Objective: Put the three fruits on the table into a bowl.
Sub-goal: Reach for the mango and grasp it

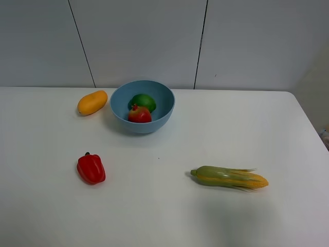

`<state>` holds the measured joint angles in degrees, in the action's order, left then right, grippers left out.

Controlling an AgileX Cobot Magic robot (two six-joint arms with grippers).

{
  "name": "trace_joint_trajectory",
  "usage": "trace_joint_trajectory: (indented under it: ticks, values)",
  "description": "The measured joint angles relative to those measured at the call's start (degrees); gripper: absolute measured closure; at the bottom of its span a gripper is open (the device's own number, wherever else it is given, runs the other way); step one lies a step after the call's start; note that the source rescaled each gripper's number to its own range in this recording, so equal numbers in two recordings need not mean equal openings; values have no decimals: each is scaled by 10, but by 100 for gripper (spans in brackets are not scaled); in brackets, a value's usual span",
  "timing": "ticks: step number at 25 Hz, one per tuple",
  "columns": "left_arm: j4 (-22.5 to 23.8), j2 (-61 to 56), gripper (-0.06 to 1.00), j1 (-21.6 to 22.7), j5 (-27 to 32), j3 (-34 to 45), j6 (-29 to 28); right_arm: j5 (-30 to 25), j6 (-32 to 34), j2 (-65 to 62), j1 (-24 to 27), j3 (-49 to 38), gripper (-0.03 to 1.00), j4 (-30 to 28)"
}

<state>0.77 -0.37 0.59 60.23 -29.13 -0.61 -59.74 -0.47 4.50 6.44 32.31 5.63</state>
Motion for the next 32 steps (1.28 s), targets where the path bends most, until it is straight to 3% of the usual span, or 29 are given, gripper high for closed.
trace_joint_trajectory:
  ticks: [11,32]
  values:
    - [0,0,-5,0,0,0,0,-17,50,-46,0,-34,-3,-42]
    - [0,0,-5,0,0,0,0,-17,52,-46,0,-34,-3,-42]
